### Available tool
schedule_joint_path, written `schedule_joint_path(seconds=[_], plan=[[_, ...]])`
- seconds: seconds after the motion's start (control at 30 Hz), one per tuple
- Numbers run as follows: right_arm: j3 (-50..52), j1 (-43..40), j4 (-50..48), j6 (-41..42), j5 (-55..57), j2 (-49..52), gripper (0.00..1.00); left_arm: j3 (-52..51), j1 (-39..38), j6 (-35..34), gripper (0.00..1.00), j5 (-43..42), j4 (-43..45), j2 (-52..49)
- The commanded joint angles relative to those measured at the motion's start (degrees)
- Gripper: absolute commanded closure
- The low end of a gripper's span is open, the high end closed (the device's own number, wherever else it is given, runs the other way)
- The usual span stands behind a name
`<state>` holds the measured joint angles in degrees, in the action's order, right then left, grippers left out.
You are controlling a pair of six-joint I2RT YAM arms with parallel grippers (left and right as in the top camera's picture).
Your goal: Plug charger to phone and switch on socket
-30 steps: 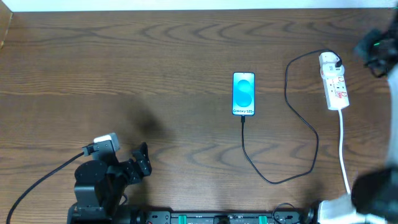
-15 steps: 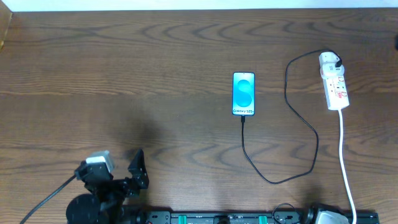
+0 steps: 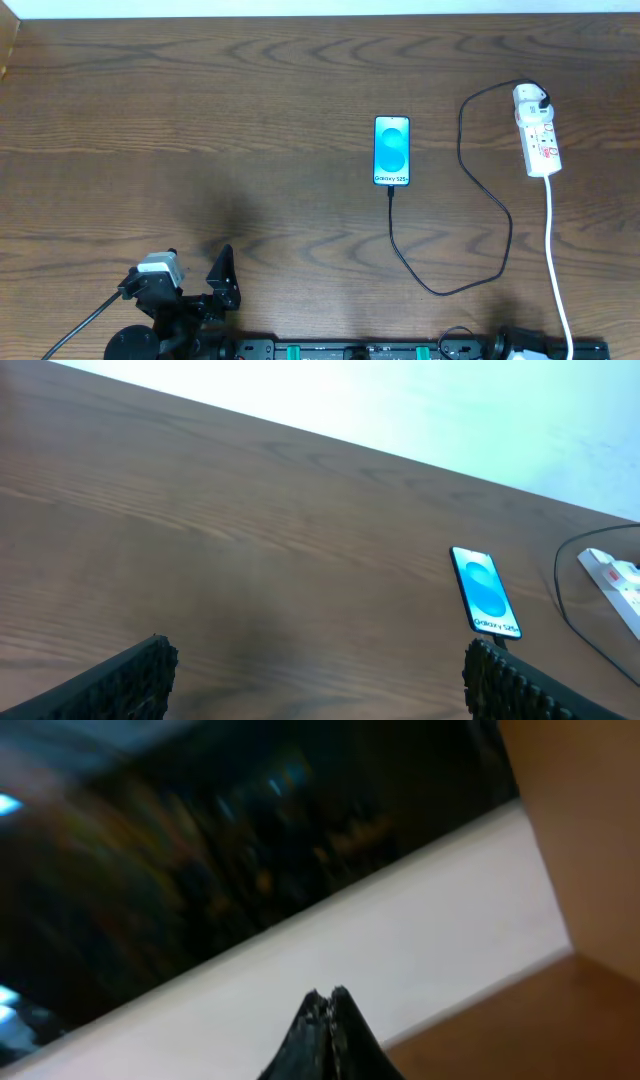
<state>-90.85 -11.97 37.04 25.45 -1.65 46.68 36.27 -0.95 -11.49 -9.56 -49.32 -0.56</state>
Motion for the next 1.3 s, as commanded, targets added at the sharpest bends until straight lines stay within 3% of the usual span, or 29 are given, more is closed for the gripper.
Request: schedule_joint_path(seconds=[0.0,0.37,0.83,1.0,1.27], plan=[[5.84,0.39,-2.99,-0.87,-4.98,-8.79,0.99,0.63,0.13,1.4,0.08,-0.92,0.35,0.42],[19.74,0.28,-16.94,-0.87,-14.45,-31.71,0.94,0.39,0.13,1.4,0.08,1.33,1.66,0.37],[19.76,-4.98,-16.02,-0.9,-14.86,-46.21,0.89,-12.83,0.13,1.38,0.08,3.8,31.06,-1.9],[18.97,-5.73,-15.21,-0.87,-16.11,-46.25,0.89,-19.78,0.13,1.38,0.08,3.78,43.32,-5.81],[18.95,-5.75,-15.04,-0.87,-18.95,-46.25,0.88,-24.63,0.13,4.72,0.08,3.78,50.34,-11.82]])
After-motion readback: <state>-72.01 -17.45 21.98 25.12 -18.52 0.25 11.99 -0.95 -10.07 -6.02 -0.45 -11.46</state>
